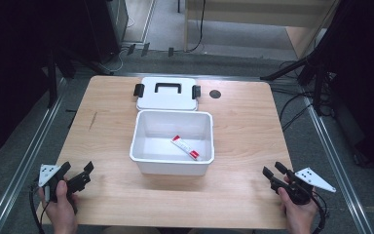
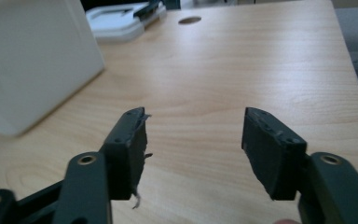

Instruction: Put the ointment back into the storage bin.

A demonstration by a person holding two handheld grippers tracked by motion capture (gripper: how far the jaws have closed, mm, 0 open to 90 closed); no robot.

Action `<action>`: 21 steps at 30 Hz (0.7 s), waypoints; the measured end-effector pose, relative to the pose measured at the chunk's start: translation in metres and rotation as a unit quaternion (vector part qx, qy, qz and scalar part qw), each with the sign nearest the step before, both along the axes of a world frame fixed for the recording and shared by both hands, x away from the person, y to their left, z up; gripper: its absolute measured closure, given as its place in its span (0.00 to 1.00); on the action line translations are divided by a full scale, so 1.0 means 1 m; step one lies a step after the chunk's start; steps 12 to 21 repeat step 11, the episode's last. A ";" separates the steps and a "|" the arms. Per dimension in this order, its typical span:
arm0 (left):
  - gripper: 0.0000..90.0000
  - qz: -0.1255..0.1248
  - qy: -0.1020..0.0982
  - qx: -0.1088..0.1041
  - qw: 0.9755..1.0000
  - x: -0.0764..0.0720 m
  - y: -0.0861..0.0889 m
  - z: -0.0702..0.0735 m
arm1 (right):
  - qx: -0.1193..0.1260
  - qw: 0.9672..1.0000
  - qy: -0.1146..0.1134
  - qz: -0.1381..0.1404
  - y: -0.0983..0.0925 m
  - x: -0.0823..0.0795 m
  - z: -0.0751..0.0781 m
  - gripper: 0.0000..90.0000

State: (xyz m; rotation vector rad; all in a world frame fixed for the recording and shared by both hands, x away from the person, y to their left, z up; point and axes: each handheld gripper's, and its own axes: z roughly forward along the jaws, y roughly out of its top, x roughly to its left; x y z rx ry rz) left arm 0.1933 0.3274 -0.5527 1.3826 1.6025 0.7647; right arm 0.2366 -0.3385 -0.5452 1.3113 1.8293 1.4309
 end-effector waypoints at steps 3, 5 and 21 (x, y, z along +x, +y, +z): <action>0.16 -0.002 0.000 0.010 1.000 0.000 -0.002 0.000 | 0.044 0.999 0.004 -0.007 -0.008 0.001 -0.001 0.32; 0.16 -0.002 -0.001 0.011 1.000 0.000 -0.002 0.000 | 0.050 0.999 0.010 -0.010 -0.010 0.001 -0.001 0.28; 0.16 -0.001 -0.004 0.007 1.000 -0.001 -0.001 0.000 | 0.042 0.999 0.017 0.000 -0.007 0.004 -0.002 0.23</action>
